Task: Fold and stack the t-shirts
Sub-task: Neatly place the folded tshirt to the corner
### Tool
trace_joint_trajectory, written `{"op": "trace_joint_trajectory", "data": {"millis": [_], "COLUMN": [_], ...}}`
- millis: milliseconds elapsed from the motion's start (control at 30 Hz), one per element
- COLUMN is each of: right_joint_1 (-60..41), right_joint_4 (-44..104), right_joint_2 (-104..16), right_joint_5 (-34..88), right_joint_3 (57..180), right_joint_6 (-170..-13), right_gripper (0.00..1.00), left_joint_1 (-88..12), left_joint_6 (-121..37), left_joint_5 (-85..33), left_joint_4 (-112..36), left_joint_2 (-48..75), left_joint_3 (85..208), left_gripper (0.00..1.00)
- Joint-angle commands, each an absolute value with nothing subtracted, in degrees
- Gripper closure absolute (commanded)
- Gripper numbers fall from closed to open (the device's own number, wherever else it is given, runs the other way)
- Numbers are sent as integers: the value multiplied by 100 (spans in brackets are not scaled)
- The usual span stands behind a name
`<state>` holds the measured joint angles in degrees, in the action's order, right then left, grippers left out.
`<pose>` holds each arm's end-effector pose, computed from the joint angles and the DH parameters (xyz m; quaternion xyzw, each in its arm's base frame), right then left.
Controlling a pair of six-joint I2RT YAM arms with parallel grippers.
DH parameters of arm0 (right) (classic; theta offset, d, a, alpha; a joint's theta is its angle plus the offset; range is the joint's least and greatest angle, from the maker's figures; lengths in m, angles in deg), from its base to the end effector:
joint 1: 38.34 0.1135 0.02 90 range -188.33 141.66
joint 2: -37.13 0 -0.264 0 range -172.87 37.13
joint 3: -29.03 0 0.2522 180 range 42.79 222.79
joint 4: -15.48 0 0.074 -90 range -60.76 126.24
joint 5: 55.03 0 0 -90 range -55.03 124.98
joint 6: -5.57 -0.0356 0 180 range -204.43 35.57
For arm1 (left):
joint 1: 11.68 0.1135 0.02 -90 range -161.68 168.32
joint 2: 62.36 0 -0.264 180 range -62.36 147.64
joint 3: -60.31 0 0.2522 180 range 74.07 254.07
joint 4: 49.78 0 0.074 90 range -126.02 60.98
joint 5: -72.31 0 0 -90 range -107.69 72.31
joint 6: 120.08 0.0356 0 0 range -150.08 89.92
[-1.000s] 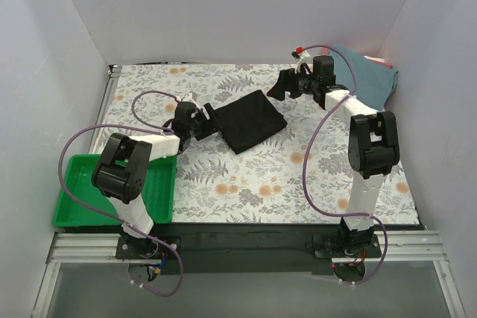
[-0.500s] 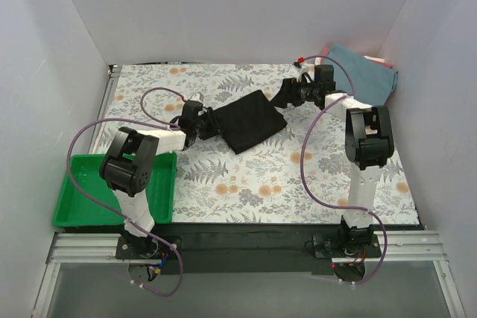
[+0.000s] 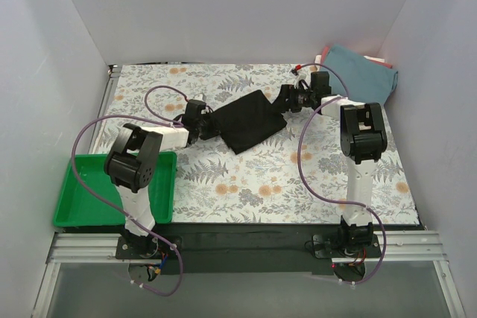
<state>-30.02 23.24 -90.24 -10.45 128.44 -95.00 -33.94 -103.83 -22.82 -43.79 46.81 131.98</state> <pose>0.4746 0.0950 0.1473 -0.1600 0.8242 0.4080 0.3587 0.3562 -0.1492 0.1340 -0.3828 0.8344 -0.3207 0.2333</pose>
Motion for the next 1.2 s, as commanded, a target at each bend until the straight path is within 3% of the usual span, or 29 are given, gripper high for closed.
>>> {"op": "trace_joint_trajectory", "data": {"millis": [0, 567, 800, 900, 1033, 1100, 1167], "right_joint_1": [-3025, -2551, -2243, -2199, -2190, -2190, -2190], "right_joint_4": [2291, 2642, 2766, 2783, 2801, 2801, 2810], "right_joint_2": [-9163, -9629, -9822, -9919, -9902, -9831, -9727], "right_joint_5": [-1257, -1187, -941, -853, -538, -449, -317], "right_joint_3": [13103, 13218, 13121, 13173, 13182, 13173, 13156], "right_joint_6": [-9620, -9761, -9752, -9831, -9884, -9902, -9919], "right_gripper": [4, 10, 20, 34, 71, 81, 94], "left_joint_1": [-3409, -3426, -3479, -3488, -3497, -3497, -3488], "left_joint_6": [-10232, -10241, -10267, -10276, -10285, -10276, -10285], "left_joint_5": [-2209, -2402, -2481, -2499, -2525, -2595, -2630], "left_joint_4": [-4165, -4235, -4288, -4323, -4428, -4463, -4507], "left_joint_2": [4785, 4961, 5005, 4988, 4935, 4865, 4786], "left_joint_3": [13331, 13436, 13480, 13454, 13375, 13340, 13296], "left_gripper": [100, 100, 100, 100, 100, 100, 81]}}
